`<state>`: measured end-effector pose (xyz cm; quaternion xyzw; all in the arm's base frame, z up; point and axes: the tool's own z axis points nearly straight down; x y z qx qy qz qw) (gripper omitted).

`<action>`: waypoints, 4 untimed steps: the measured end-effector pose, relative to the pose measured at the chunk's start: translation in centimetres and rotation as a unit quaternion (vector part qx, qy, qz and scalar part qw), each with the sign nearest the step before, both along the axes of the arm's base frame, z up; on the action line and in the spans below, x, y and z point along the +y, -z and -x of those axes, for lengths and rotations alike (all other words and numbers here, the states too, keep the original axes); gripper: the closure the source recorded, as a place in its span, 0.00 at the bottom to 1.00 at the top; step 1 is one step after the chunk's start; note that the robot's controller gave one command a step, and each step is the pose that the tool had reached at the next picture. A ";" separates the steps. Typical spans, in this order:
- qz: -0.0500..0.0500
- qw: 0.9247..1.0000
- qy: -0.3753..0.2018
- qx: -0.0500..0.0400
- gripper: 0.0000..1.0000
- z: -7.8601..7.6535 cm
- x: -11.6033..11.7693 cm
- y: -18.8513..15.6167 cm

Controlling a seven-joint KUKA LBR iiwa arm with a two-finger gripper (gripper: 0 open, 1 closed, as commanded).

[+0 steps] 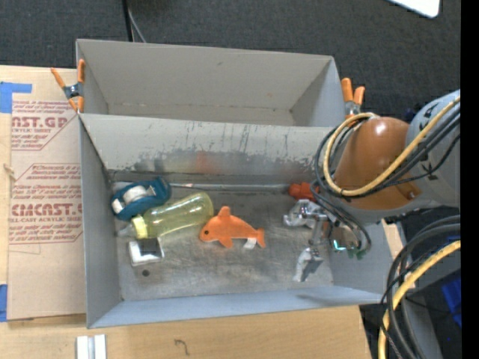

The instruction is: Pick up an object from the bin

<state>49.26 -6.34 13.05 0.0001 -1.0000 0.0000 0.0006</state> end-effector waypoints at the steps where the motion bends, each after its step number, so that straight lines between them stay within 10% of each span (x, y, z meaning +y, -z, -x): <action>1: 0.000 1.000 0.000 -0.001 0.00 0.0 0.0 0.0; 2: 0.001 1.000 -0.015 -0.001 0.00 -1.8 4.1 0.2; 3: 0.000 0.998 -0.068 -0.001 1.00 -5.3 7.6 3.1; 4: 0.000 0.998 -0.068 -0.001 1.00 -5.3 7.6 3.1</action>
Offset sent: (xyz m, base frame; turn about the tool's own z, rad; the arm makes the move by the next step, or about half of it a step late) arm 0.0370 0.0907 -0.0029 -0.0738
